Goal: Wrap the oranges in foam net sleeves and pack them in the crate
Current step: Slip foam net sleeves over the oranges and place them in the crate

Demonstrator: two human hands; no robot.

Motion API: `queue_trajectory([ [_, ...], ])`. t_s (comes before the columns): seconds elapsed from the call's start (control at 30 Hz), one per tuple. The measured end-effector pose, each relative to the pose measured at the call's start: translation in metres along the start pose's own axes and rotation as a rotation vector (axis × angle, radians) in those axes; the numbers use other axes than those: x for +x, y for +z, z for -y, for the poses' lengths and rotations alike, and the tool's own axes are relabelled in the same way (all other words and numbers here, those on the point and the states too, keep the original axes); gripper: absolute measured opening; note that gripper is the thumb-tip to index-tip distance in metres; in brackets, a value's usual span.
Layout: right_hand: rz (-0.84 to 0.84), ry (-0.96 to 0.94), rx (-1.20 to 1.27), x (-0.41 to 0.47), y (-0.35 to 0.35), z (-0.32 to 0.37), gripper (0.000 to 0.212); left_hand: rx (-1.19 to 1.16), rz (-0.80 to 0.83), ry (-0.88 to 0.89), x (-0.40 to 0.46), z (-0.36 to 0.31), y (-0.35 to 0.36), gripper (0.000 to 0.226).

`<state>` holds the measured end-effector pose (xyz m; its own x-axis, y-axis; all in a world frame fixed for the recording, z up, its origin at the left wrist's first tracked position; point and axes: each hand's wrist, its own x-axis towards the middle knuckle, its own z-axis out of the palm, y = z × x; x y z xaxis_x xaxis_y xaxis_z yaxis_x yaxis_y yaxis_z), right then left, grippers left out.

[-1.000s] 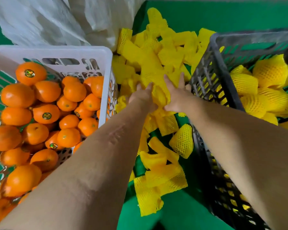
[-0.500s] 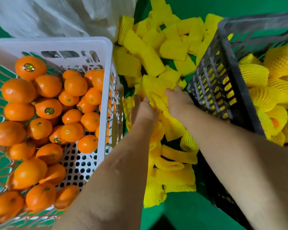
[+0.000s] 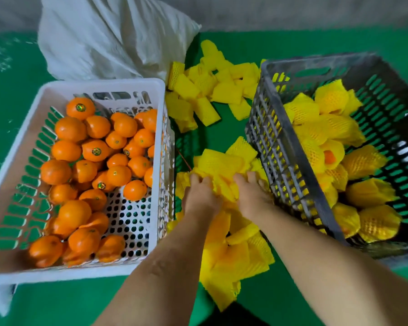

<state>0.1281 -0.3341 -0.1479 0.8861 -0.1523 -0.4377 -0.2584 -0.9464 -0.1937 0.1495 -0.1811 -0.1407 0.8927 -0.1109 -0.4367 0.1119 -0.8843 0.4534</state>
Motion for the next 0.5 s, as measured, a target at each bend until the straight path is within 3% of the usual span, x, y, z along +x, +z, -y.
queue_trajectory([
  [0.1, 0.011, -0.011, 0.075, -0.016, -0.014, 0.001, 0.085, 0.002, 0.000, -0.018, -0.015, -0.006, -0.018, 0.063],
  [0.17, -0.073, -0.011, 0.094, -0.029, -0.023, 0.002, 0.094, 0.031, -0.014, -0.031, -0.029, -0.011, -0.027, 0.073],
  [0.33, -0.383, -0.092, 0.410, -0.089, -0.020, -0.003, 0.087, 0.018, -0.051, 0.068, -0.073, -0.015, -0.031, 0.087],
  [0.4, -0.331, -0.185, 0.439, -0.121, -0.006, -0.012, 0.092, 0.025, -0.121, 0.192, -0.094, -0.008, -0.029, 0.086],
  [0.5, -0.121, -0.248, 0.196, -0.157, 0.029, -0.032, 0.124, -0.065, -0.214, 0.406, -0.134, 0.019, -0.009, 0.085],
])
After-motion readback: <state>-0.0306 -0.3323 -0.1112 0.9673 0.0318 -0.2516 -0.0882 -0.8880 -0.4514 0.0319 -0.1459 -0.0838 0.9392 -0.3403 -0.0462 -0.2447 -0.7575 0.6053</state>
